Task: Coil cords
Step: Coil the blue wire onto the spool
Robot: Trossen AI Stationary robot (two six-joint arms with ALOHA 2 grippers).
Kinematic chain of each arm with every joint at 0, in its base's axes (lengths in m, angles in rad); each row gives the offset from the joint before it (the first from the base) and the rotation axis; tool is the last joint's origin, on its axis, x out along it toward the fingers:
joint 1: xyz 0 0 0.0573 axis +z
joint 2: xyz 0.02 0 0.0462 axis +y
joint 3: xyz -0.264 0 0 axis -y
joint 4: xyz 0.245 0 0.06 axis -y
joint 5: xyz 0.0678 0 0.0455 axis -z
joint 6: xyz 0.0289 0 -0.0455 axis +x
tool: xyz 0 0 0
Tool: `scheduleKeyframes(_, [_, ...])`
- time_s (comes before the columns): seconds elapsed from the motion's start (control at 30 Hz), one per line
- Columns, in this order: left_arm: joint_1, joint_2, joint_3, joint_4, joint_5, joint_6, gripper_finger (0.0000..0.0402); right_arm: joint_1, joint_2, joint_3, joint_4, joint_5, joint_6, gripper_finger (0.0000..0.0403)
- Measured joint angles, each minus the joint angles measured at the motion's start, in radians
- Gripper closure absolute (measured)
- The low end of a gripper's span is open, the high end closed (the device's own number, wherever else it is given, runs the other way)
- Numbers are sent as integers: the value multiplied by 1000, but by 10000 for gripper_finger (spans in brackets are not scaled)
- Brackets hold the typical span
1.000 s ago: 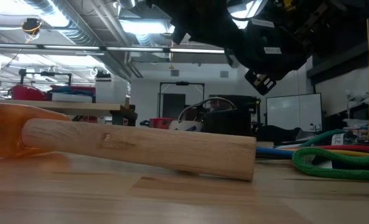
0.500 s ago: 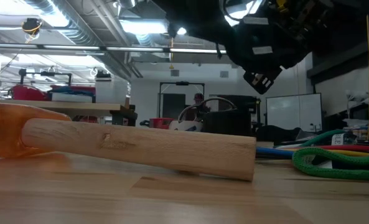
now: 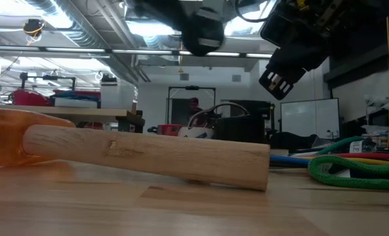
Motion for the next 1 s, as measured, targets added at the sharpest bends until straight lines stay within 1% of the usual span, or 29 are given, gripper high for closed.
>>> scheduleKeyframes(0.17, [2,-109,0,-205,-2,-83,402,0,0,0,-1,0,14,347])
scheduleKeyframes(0.23, [0,-164,0,-260,-2,-112,401,0,-1,-1,-1,0,17,347])
scheduleKeyframes(0.37, [-6,-282,-30,-293,-2,-137,401,0,-36,-2,-3,-5,17,347])
scheduleKeyframes(0.53, [-7,-467,-120,-293,-17,-164,401,0,-157,-2,-6,-25,17,347])
scheduleKeyframes(0.7, [-7,-659,-261,-291,-31,-247,401,0,-344,-2,-44,-24,14,347])
scheduleKeyframes(0.77, [-10,-731,-335,-277,-33,-297,401,0,-428,-2,-68,-14,11,347])
scheduleKeyframes(0.83, [-11,-797,-425,-215,-32,-329,401,1,-518,-2,-97,12,-3,347])
scheduleKeyframes(0.93, [-11,-876,-572,-59,-28,-337,401,1,-652,-2,-149,74,-39,347])
scheduleKeyframes(1.0, [-11,-914,-675,86,-17,-317,401,2,-735,-2,-193,131,-65,347])
